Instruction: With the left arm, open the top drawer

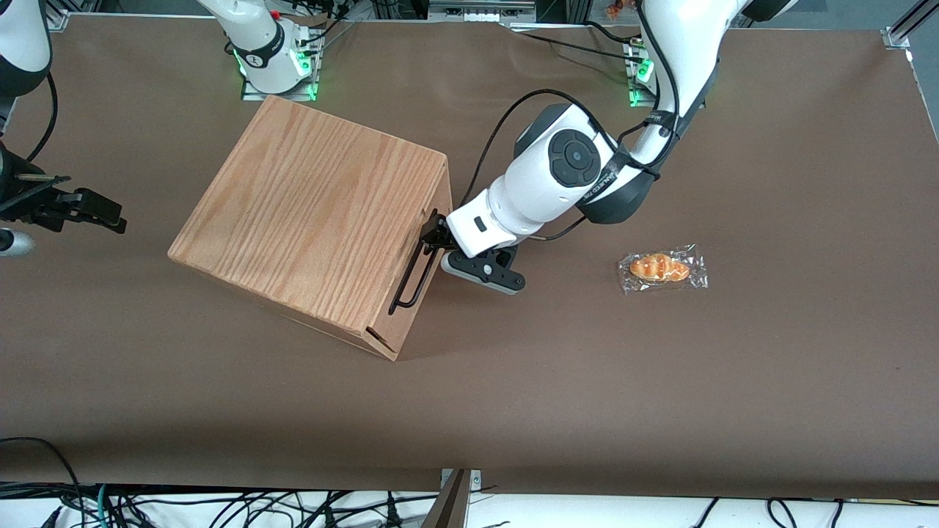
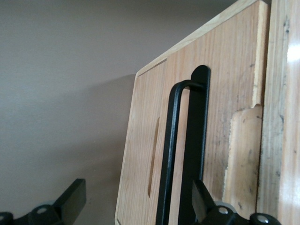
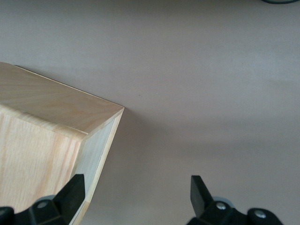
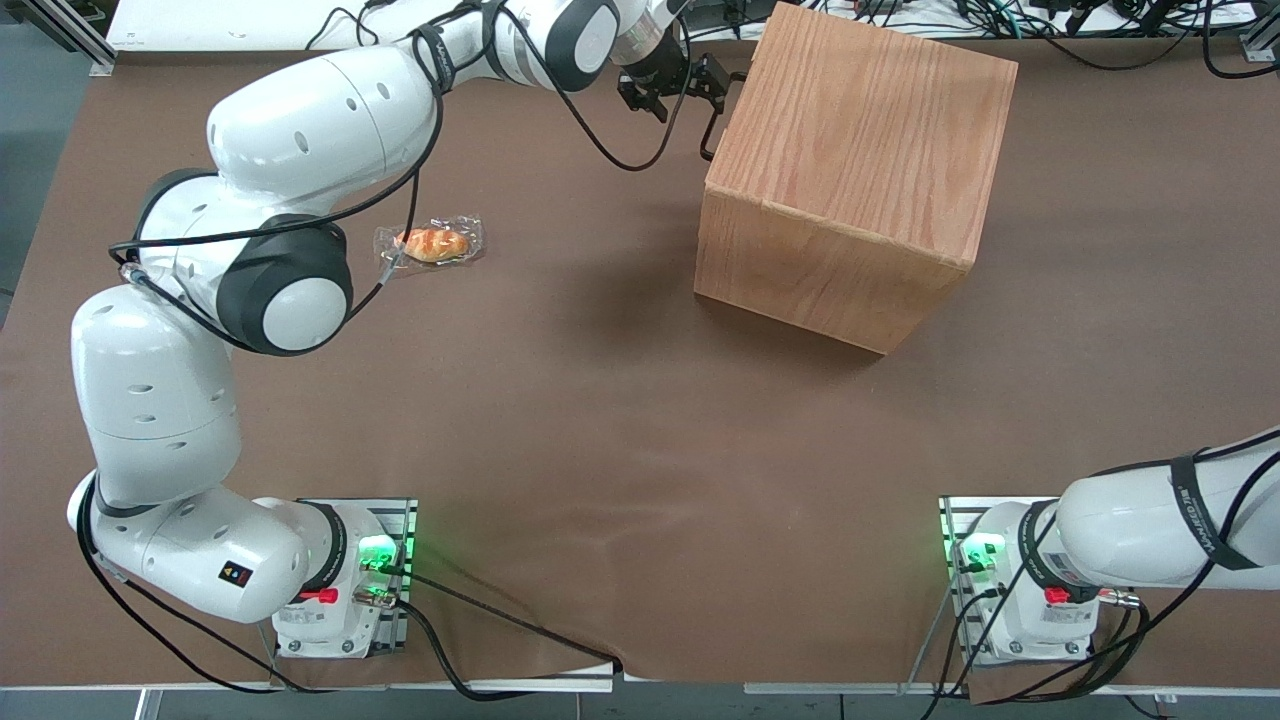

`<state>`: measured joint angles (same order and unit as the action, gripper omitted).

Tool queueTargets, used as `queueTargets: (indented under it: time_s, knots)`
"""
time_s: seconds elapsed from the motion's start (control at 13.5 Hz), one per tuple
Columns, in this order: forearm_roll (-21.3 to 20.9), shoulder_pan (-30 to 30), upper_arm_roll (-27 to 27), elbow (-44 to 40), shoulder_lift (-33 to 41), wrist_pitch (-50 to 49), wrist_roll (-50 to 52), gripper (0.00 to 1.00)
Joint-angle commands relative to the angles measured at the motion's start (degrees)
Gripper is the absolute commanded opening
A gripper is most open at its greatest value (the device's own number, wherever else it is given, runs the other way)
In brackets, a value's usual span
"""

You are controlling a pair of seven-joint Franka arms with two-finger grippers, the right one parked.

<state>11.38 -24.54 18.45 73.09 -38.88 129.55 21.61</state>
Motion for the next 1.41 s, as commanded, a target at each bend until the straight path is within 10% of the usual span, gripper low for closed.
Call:
queueTargets:
  time_s: [0.0,1.34]
  knots:
    - [1.01,-1.04,-0.43,-1.28,-1.63,1.76,-0.69,1.00]
    - [-15.87,-1.22,-0.96,-0.58,-3.49,0.81,-0.69,1.00]
